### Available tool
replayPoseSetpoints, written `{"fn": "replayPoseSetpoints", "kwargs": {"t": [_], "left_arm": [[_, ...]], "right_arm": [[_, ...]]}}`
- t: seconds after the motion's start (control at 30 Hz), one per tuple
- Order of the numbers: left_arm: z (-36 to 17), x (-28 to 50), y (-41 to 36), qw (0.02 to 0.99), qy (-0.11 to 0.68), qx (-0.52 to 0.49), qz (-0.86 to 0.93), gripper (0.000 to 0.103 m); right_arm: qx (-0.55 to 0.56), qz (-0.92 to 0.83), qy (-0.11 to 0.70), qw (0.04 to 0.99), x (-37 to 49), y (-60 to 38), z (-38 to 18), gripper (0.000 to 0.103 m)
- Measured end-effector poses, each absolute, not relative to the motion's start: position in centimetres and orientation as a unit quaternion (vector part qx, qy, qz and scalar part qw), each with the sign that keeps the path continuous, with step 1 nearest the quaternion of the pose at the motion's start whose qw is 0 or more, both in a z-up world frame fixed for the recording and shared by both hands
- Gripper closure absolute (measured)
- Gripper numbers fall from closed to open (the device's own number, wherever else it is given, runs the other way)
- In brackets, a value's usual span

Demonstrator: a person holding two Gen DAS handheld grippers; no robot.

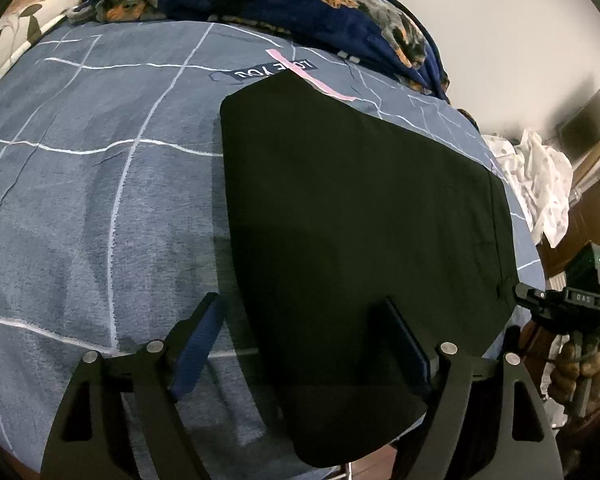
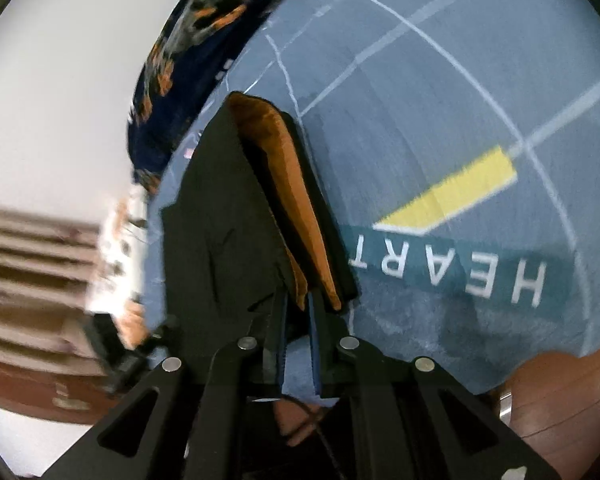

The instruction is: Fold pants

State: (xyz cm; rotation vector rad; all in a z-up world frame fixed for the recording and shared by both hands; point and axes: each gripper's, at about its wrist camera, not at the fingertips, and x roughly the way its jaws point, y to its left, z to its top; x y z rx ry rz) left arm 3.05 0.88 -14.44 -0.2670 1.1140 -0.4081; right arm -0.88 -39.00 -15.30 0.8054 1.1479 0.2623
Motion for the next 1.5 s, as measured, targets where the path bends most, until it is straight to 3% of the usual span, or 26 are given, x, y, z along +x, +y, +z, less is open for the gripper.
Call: {"fn": "replayPoseSetpoints", "kwargs": {"t": [0.2,0.27,0.3,0.33,0.7,0.83,0.93,1.07,1.2,1.33,1.5], "left_arm": [[-14.5,3.1,1.0,0.818,0.524,-0.133,-0.194,0.022],[-14.5,3.0,1.1,0.818,0.524,-0.132,-0.194,0.022],[-14.5,3.0,1.0,0.818,0.525,-0.131,-0.194,0.022],[-14.5,2.9,1.0,0.818,0.525,-0.13,-0.194,0.021],[-14.5,2.9,1.1,0.816,0.525,-0.133,-0.203,0.018],[-14.6,3.0,1.9,0.814,0.517,-0.157,-0.215,0.018],[-14.7,3.2,2.5,0.809,0.514,-0.176,-0.225,0.018],[-14.7,3.9,2.9,0.805,0.514,-0.186,-0.232,0.018],[-14.7,4.6,2.7,0.805,0.514,-0.173,-0.24,0.018],[-14.5,5.2,1.8,0.805,0.522,-0.139,-0.245,0.018],[-14.3,6.0,-0.4,0.804,0.532,-0.079,-0.253,0.006]], "right_arm": [[0.294,0.084,0.533,0.789,-0.8,-37.6,-14.0,0.093],[0.286,0.069,0.53,0.795,-0.8,-37.6,-13.8,0.08],[0.274,0.052,0.53,0.801,-0.9,-37.7,-13.6,0.061],[0.266,0.04,0.529,0.805,-0.9,-37.8,-13.5,0.054],[0.316,0.123,0.511,0.79,2.8,-38.4,-14.3,0.054],[0.303,0.134,0.524,0.785,4.8,-37.9,-15.1,0.074],[0.34,0.14,0.525,0.768,5.9,-38.7,-16.0,0.076],[0.335,0.136,0.509,0.781,6.0,-39.1,-15.3,0.073],[0.337,0.129,0.513,0.779,6.6,-39.4,-16.1,0.058],[0.363,0.172,0.51,0.761,7.2,-39.5,-17.0,0.056],[0.377,0.229,0.508,0.74,8.2,-38.7,-17.8,0.052]]}}
